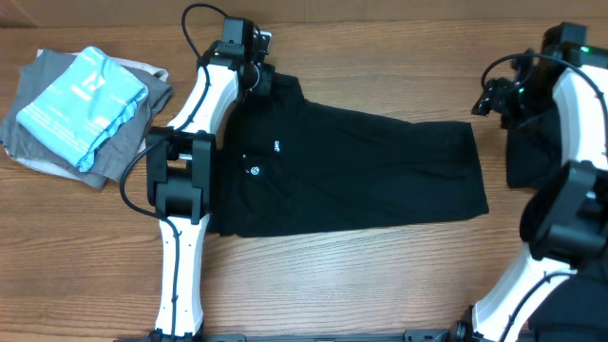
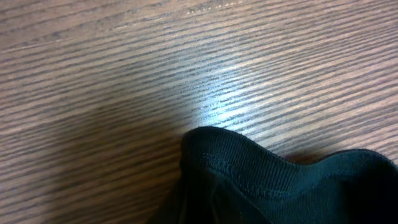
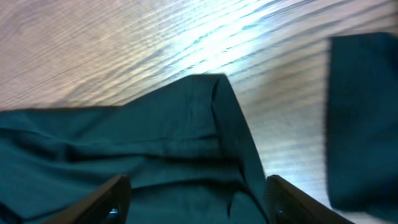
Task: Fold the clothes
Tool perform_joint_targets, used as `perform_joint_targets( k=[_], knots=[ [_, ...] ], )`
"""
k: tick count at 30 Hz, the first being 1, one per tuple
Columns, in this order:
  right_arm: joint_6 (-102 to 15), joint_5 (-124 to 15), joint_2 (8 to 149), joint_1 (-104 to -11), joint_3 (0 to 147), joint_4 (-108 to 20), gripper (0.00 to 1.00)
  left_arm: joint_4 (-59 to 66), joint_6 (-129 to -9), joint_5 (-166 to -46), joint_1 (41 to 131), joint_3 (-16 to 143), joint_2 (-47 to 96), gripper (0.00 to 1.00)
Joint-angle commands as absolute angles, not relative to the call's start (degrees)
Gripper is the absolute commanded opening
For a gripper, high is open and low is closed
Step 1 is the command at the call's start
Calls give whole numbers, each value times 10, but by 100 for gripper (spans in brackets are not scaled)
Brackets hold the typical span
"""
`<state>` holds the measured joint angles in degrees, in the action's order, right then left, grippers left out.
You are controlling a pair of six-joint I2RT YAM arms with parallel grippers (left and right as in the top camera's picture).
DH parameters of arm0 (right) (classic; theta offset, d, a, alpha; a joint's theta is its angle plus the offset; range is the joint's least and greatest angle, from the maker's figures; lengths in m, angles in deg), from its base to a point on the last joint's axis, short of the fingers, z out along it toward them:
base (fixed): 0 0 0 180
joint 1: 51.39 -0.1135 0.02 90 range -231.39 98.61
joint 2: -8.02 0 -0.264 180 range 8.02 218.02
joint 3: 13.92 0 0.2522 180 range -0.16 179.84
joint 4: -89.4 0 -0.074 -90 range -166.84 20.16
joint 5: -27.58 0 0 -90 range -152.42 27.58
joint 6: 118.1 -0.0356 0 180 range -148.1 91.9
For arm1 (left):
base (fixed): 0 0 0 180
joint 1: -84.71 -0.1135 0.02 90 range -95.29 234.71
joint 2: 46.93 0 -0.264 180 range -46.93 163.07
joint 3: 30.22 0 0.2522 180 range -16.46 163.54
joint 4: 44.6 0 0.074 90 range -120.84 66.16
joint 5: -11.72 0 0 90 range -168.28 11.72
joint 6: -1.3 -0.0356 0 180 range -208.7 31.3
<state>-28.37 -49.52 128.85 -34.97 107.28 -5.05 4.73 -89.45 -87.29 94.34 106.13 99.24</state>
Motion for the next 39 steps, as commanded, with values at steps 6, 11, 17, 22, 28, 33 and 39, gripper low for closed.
perform_joint_targets(
  k=[6,11,17,22,28,33,39],
  knots=[
    [-281,-462,1332,-357,1070,-38,65,71,-882,-869,939,1052,1000,20],
    [-314,-462,1336,-368,1068,-37,62,78,-882,-869,940,1052,1000,21],
    [-313,-463,1362,-386,1048,-46,61,82,-882,-869,940,1052,1000,22],
    [-313,-465,1369,-389,996,-103,61,86,-882,-869,939,1052,1000,23],
    [-313,-471,1369,-389,953,-152,61,92,-883,-866,939,1052,1000,25],
    [-313,-471,1369,-393,940,-172,56,93,-883,-866,939,1052,1000,25],
    [-329,-457,1369,-392,964,-165,9,94,-883,-866,939,1052,1000,26]
  ],
)
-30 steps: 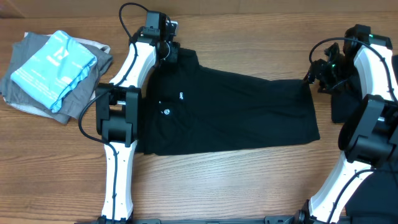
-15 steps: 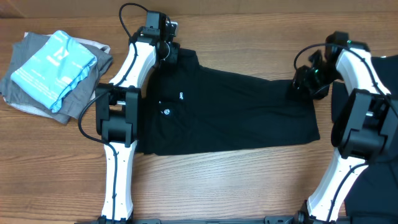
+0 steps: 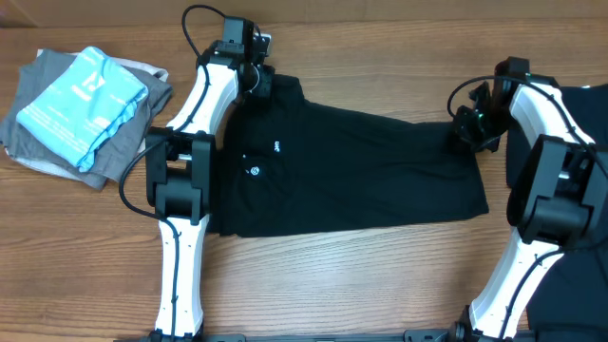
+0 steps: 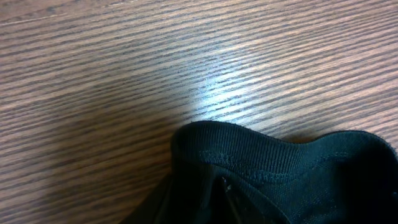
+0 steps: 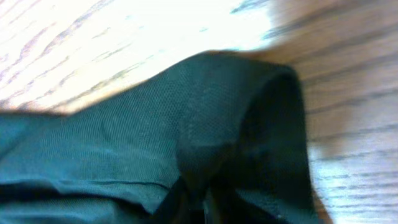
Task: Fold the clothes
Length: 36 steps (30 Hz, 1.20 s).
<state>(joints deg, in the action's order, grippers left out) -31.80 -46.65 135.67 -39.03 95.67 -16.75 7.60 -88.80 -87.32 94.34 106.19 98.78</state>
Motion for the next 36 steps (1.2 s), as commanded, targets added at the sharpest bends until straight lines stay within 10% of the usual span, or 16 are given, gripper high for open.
perform_joint_targets(
  k=[1,36],
  knots=[
    [-329,-456,1369,-391,974,-161,8,94,-883,-866,939,1052,1000,26],
    [-343,-458,1419,-398,1067,-290,12,126,-883,-836,936,1052,1000,22]
  ],
)
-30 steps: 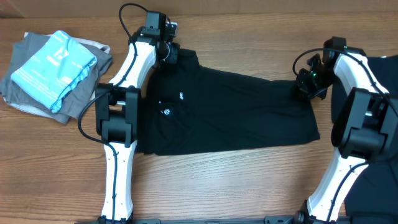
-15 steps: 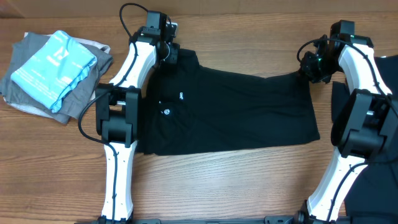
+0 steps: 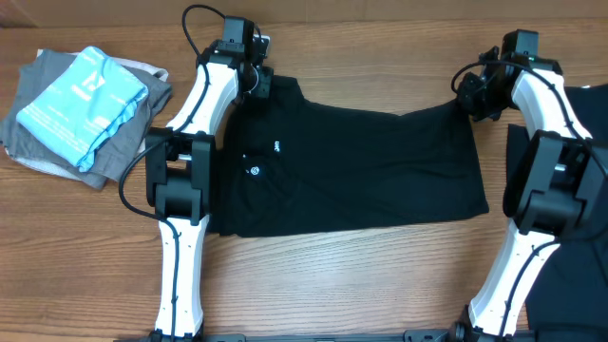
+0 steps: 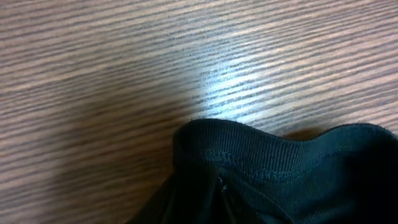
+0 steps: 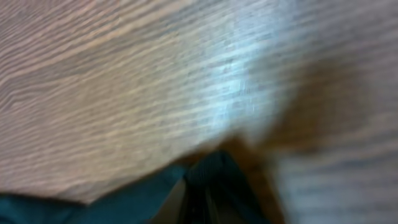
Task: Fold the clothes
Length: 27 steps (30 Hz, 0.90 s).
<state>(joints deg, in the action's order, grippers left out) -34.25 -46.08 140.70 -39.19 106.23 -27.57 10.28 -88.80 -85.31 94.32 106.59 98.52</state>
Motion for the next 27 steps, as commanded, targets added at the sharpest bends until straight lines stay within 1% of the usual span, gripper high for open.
perform_joint_targets(
  k=[1,2,3,6,8,9,11,12,14,15,16,17,18,20,27],
  knots=[
    [-343,-458,1422,-398,1067,-298,18,127,-883,-836,936,1052,1000,21],
    [-343,-458,1422,-398,1067,-304,25,129,-883,-836,936,1052,1000,22],
    [-343,-458,1422,-398,1067,-309,29,130,-883,-836,936,1052,1000,22],
    [-343,-458,1422,-398,1067,-314,31,134,-883,-836,936,1052,1000,22],
    [-343,-458,1422,-398,1067,-309,30,135,-883,-836,936,1052,1000,19],
    [-343,-458,1422,-398,1067,-305,23,135,-883,-836,936,1052,1000,15],
    [-343,-458,1422,-398,1067,-300,5,135,-883,-836,936,1051,1000,8],
    [-343,-458,1422,-398,1067,-298,4,135,-883,-836,936,1052,1000,6],
    [-343,-458,1422,-398,1067,-294,4,135,-882,-836,936,1052,1000,6],
    [-343,-458,1422,-398,1067,-293,6,135,-882,-836,936,1052,1000,7],
    [-343,-458,1422,-398,1067,-292,22,135,-882,-836,936,1052,1000,12],
    [-343,-458,1422,-398,1067,-290,36,135,-882,-837,936,1052,1000,19],
    [-343,-458,1422,-397,1067,-287,47,135,-882,-837,936,1052,1000,20],
    [-343,-458,1422,-396,1067,-281,50,135,-882,-837,936,1052,1000,21],
    [-344,-444,1422,-396,1083,-236,50,130,-883,-836,936,1052,1000,25]
  ],
)
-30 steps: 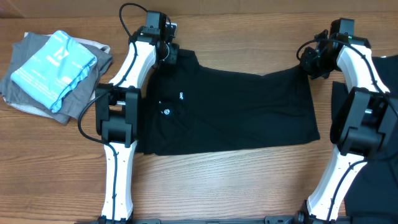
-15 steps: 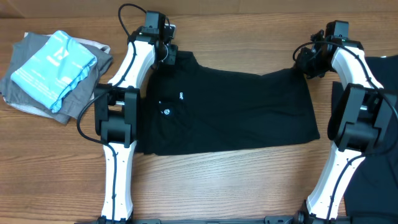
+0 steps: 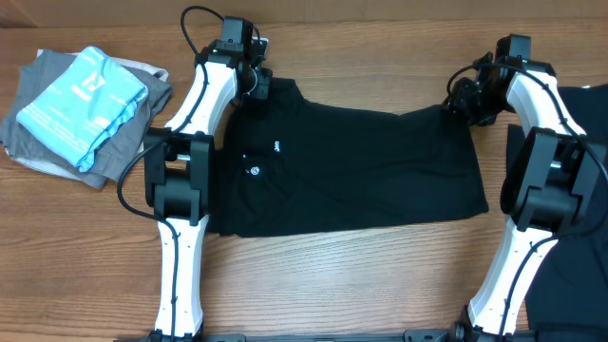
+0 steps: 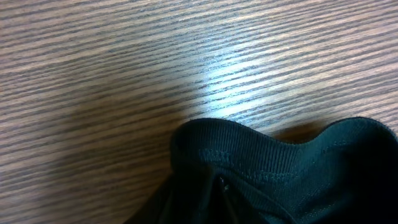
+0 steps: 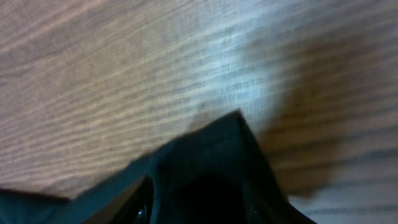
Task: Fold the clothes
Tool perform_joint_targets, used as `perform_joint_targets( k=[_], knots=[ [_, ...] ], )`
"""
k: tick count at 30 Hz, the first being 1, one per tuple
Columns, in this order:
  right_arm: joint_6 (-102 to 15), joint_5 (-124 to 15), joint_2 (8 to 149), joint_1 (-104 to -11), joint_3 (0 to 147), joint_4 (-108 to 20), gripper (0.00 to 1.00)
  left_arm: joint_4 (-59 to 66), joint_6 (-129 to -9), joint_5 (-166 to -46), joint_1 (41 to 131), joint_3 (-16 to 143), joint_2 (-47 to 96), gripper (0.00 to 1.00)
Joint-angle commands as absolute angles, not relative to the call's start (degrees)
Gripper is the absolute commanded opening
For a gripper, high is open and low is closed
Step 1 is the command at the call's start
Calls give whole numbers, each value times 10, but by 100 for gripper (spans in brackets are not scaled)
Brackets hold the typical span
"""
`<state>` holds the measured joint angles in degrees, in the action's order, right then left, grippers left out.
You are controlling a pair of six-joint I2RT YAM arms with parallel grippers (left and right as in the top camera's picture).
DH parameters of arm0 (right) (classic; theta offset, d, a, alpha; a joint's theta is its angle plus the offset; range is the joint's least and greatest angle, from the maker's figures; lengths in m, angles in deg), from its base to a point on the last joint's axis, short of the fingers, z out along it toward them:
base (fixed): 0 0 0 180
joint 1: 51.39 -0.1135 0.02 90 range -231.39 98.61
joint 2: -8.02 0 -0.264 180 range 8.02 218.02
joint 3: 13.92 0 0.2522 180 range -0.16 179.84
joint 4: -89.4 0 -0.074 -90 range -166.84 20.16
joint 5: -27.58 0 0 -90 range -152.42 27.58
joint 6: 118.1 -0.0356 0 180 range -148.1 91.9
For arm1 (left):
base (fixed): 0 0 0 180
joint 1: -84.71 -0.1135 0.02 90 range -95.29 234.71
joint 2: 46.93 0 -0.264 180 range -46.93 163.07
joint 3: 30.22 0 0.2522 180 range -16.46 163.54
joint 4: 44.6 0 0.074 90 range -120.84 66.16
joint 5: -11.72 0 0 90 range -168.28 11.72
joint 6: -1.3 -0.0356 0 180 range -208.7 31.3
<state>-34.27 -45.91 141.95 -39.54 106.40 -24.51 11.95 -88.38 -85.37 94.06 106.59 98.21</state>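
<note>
A black garment (image 3: 361, 171) lies spread flat across the middle of the wooden table (image 3: 361, 285), with two small white marks near its left end. My left gripper (image 3: 255, 85) is at its far left corner and is shut on the ribbed edge (image 4: 249, 149); the fabric is bunched at the pinch (image 4: 221, 186). At the far right corner, my right gripper (image 3: 464, 100) stands open. Its fingers are spread either side of the pointed corner (image 5: 217, 143) of cloth, which is drawn out toward the table's far edge.
A stack of grey folded clothes (image 3: 133, 142) with a light blue packet (image 3: 81, 100) on top lies at the far left. More dark clothing (image 3: 532, 157) lies at the right edge, behind my right arm, and at the bottom right corner (image 3: 579, 304).
My right gripper has opened; it was pinched shut on the garment's far right corner and now its fingers stand apart around it. It has shifted slightly left. The left gripper keeps its hold.
My right gripper was open above the garment's right end while the left held the far left corner. Then the right was shut on the far right corner. It then held that corner farther back, stretching the top edge, and now it stands open there.
</note>
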Motion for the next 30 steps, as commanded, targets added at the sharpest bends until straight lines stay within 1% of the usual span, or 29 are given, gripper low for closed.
perform_joint_targets(
  k=[1,2,3,4,5,7,9,10,11,21,30],
  knots=[
    [-344,-443,1422,-396,1083,-233,46,130,-883,-836,936,1052,1000,25],
    [-344,-443,1422,-396,1083,-232,40,130,-883,-836,936,1052,1000,25],
    [-344,-443,1422,-396,1084,-232,31,129,-883,-836,936,1052,1000,24],
    [-344,-443,1422,-396,1084,-232,23,128,-883,-836,936,1052,1000,22],
    [-344,-443,1422,-396,1084,-233,13,127,-883,-836,936,1052,1000,18],
    [-344,-443,1422,-396,1084,-236,10,126,-883,-836,936,1052,1000,16],
    [-343,-443,1422,-396,1086,-238,4,124,-883,-836,936,1052,1000,13],
    [-343,-443,1422,-396,1087,-240,4,122,-883,-836,936,1052,1000,10],
    [-343,-443,1422,-396,1087,-243,4,121,-882,-837,936,1052,1000,4],
    [-341,-443,1422,-396,1089,-240,4,129,-880,-838,936,1061,992,4],
    [-341,-443,1421,-385,1105,-208,4,192,-867,-839,929,1083,928,4]
  ],
)
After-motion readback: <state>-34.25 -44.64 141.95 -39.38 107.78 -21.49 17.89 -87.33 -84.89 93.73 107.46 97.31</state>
